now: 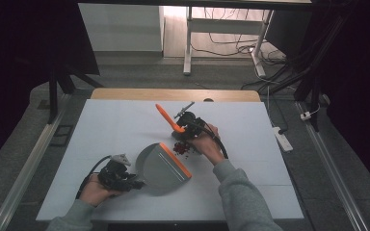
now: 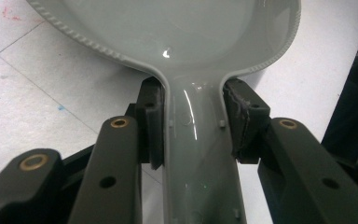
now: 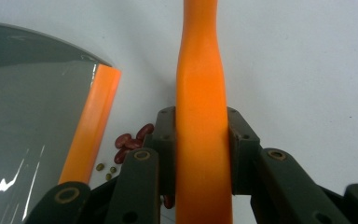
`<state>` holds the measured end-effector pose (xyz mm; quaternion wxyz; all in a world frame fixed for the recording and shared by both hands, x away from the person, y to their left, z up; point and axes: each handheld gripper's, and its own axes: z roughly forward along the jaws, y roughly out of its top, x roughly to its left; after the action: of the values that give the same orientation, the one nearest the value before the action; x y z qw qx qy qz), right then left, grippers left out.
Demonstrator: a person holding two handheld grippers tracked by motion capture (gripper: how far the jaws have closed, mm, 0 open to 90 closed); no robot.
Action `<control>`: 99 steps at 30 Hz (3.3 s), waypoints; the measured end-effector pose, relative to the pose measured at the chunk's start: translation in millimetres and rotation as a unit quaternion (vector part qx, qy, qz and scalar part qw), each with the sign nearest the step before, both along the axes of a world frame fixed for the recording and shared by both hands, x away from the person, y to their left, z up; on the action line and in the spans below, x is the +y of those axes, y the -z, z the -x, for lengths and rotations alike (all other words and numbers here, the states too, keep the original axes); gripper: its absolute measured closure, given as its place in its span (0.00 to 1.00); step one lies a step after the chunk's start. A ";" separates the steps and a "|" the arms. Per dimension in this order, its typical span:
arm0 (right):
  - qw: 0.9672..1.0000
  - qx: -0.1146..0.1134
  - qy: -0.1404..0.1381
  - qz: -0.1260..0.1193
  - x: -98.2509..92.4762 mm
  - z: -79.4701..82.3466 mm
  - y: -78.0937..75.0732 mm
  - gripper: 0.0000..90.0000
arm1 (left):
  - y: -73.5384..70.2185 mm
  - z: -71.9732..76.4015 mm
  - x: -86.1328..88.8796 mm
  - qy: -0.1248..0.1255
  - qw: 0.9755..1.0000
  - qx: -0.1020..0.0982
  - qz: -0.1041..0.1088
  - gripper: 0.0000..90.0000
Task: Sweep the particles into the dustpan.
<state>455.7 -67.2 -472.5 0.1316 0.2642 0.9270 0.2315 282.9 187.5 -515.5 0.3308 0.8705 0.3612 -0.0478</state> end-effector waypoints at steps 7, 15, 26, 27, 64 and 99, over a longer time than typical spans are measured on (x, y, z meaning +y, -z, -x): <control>1.000 0.010 -0.012 -0.011 4.1 6.9 0.0 0.78 | 0.2 -0.1 -0.1 0.001 1.000 0.000 -0.001 0.68; 1.000 0.008 -0.022 -0.011 8.4 15.7 0.7 0.78 | -0.1 0.5 -0.6 0.000 1.000 0.000 -0.001 0.68; 0.999 0.012 -0.046 -0.012 13.8 26.7 1.3 0.78 | 0.6 0.2 -1.2 0.000 1.000 0.001 -0.001 0.68; 0.999 0.012 -0.044 -0.013 14.4 27.7 1.4 0.78 | 0.6 0.2 -1.1 0.000 1.000 0.001 -0.001 0.68; 0.993 0.020 -0.093 -0.069 31.8 57.4 -6.1 0.78 | 1.4 -0.3 -1.0 0.002 1.000 0.003 -0.003 0.68; 0.999 0.010 -0.003 -0.052 -6.0 38.0 2.5 0.78 | 1.8 0.0 -1.3 0.001 1.000 0.003 -0.004 0.68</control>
<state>417.8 -73.2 -475.0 0.1074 0.2703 0.9156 0.2775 282.9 186.3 -517.3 0.3265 0.8719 0.3616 -0.0493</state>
